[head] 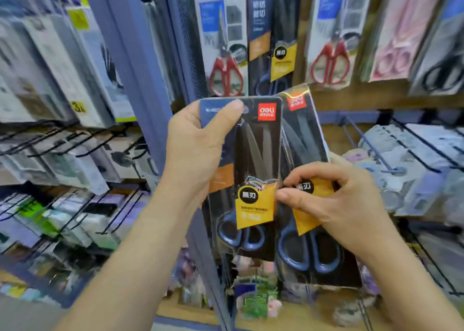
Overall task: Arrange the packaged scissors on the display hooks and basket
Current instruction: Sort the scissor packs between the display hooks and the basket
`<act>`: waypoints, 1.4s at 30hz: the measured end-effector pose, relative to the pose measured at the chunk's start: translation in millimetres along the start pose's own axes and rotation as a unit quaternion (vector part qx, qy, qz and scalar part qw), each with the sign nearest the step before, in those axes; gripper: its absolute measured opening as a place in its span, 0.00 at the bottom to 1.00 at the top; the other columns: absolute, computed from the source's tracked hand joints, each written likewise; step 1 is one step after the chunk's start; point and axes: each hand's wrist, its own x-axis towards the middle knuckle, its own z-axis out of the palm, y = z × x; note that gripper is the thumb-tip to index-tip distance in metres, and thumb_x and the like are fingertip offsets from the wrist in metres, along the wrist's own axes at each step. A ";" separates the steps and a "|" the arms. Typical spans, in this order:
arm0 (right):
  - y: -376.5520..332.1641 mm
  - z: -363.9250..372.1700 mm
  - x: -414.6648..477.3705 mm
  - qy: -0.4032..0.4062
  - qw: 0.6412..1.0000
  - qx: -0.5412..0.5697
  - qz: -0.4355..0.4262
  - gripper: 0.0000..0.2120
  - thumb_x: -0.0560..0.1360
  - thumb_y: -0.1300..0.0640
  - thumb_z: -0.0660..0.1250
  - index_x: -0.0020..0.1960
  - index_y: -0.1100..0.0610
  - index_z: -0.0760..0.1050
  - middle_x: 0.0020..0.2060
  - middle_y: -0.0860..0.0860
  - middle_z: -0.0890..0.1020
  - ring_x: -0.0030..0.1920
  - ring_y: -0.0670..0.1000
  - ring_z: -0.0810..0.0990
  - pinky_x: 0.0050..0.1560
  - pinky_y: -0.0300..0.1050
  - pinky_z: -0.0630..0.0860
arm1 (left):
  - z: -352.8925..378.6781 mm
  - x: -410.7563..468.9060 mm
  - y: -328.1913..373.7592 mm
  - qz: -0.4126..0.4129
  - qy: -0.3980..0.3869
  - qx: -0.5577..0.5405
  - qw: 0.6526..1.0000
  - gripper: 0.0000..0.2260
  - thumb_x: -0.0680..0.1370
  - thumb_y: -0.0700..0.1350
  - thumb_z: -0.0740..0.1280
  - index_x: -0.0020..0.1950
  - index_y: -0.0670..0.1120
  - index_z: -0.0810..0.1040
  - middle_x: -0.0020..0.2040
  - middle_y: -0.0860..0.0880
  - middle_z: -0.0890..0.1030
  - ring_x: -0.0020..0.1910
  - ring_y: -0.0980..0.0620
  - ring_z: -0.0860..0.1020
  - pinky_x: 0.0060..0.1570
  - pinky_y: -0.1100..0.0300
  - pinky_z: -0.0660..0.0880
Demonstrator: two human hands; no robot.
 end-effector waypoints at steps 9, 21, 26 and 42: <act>-18.9 -24.1 72.4 -0.009 0.999 0.031 0.021 0.16 0.58 0.41 0.75 0.36 0.53 0.84 0.25 0.39 0.77 0.27 0.39 0.72 0.33 0.33 0.67 | 54.6 98.5 56.2 0.065 -0.016 -0.057 0.996 0.02 0.75 0.41 0.72 0.43 0.43 0.83 0.36 0.45 0.83 0.36 0.48 0.81 0.36 0.55 0.78; -17.5 -50.6 106.4 -0.015 0.996 0.088 0.017 0.05 0.72 0.54 0.74 0.39 0.53 0.85 0.33 0.45 0.84 0.34 0.40 0.79 0.38 0.31 0.73 | 85.3 137.7 80.7 0.056 -0.068 -0.053 0.995 0.04 0.77 0.40 0.71 0.41 0.44 0.81 0.34 0.48 0.84 0.32 0.50 0.82 0.39 0.54 0.81; -15.9 -48.1 105.6 -0.046 0.992 0.116 0.015 0.10 0.71 0.48 0.71 0.41 0.54 0.86 0.36 0.55 0.84 0.36 0.43 0.78 0.40 0.37 0.73 | 83.5 144.4 81.5 0.003 -0.055 -0.030 0.998 0.08 0.78 0.39 0.67 0.40 0.45 0.81 0.38 0.45 0.83 0.37 0.47 0.80 0.46 0.51 0.78; 20.3 -56.4 127.4 0.089 0.979 0.161 0.092 0.12 0.72 0.64 0.73 0.36 0.49 0.85 0.30 0.43 0.83 0.31 0.41 0.76 0.35 0.33 0.72 | 65.7 144.4 -10.1 0.064 0.019 0.147 0.987 0.16 0.75 0.34 0.72 0.59 0.51 0.81 0.47 0.52 0.85 0.45 0.56 0.82 0.50 0.63 0.78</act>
